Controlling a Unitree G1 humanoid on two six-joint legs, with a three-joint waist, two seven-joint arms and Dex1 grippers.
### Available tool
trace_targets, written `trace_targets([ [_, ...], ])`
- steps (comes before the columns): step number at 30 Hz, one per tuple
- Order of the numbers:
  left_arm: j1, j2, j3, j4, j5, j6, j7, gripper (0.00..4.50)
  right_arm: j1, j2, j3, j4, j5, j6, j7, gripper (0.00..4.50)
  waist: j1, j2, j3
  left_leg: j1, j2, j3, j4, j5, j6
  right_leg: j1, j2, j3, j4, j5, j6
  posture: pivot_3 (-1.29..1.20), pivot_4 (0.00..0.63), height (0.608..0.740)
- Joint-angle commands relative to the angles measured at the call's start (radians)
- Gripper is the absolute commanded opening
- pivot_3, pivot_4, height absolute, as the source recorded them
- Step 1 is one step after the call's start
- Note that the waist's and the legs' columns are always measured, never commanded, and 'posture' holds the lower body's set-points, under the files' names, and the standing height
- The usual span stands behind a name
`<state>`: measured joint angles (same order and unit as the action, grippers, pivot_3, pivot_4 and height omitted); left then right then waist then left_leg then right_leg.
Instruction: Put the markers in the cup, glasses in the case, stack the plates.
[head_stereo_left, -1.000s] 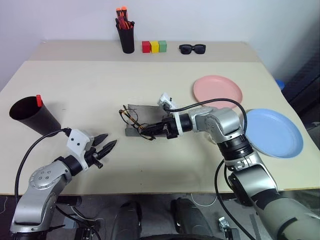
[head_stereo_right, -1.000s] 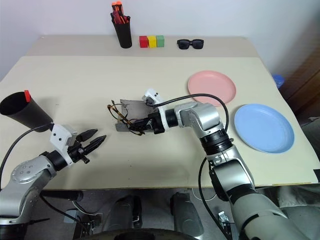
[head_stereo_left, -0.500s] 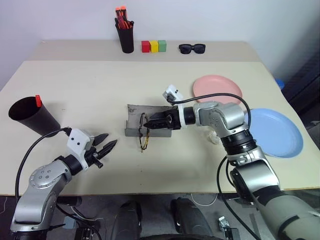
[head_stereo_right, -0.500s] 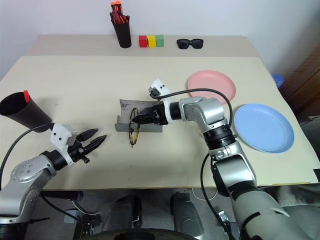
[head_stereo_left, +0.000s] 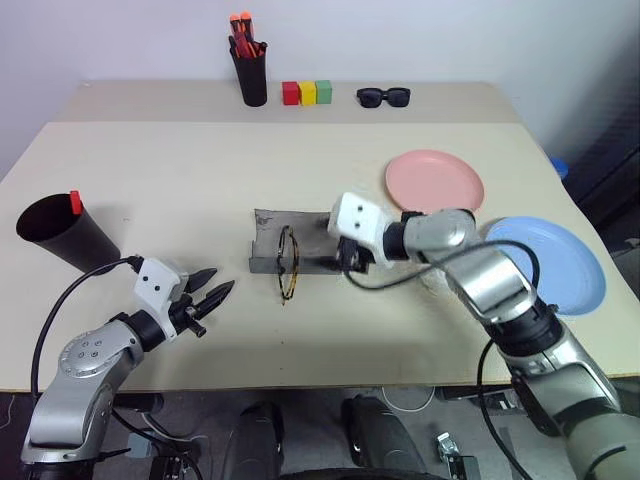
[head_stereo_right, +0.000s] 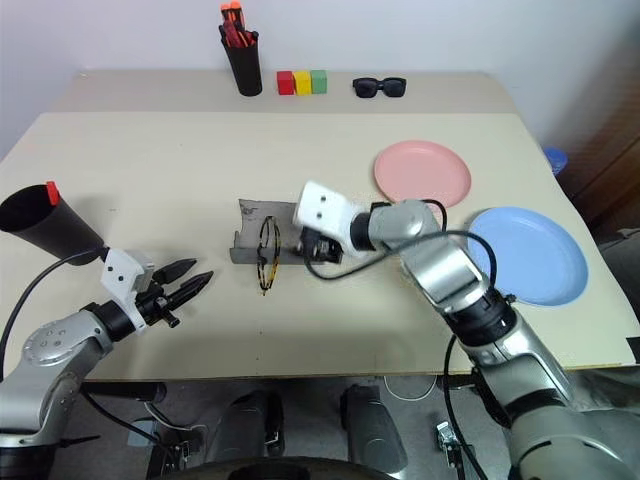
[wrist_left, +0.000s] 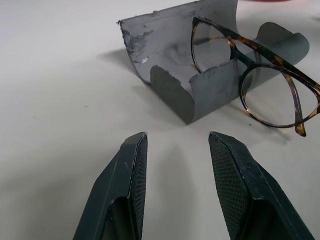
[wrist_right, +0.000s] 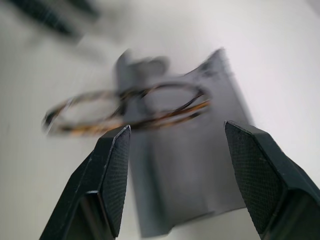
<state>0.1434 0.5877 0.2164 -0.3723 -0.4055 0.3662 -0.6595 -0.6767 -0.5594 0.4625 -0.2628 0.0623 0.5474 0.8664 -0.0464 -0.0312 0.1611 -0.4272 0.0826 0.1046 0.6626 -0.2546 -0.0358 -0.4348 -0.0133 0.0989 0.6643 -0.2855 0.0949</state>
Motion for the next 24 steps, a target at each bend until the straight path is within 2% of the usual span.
trace_targets([
  [1, -0.010, 0.007, 0.008, -0.014, -0.009, -0.006, -0.010, 1.95, 0.020, -0.045, 0.043, -0.054, -0.129, -0.251, -0.008, 3.02, 0.000, 0.000, 0.000, 0.000, 0.000, 0.000, 0.000, 0.000, 0.000, 0.000, 0.000, 0.000, 0.000, 0.000, 0.000, 0.00, 0.150, 0.722],
  [11, -0.026, -0.001, -0.001, -0.005, -0.004, -0.008, -0.014, 1.95, 0.057, 0.006, 0.099, 0.179, -0.391, -0.714, -0.173, 3.02, 0.001, 0.000, 0.000, 0.000, 0.000, 0.000, 0.001, 0.000, 0.000, 0.001, 0.000, 0.000, 0.000, 0.000, 0.000, 0.00, 0.150, 0.722],
  [24, -0.001, -0.009, 0.012, -0.019, -0.006, -0.014, -0.001, 1.95, 0.042, 0.087, 0.111, 0.391, -0.548, -0.998, -0.285, 3.02, 0.001, 0.000, 0.000, 0.001, 0.000, 0.000, 0.001, 0.000, 0.000, 0.001, 0.000, 0.000, 0.000, 0.000, 0.000, 0.00, 0.150, 0.722],
])
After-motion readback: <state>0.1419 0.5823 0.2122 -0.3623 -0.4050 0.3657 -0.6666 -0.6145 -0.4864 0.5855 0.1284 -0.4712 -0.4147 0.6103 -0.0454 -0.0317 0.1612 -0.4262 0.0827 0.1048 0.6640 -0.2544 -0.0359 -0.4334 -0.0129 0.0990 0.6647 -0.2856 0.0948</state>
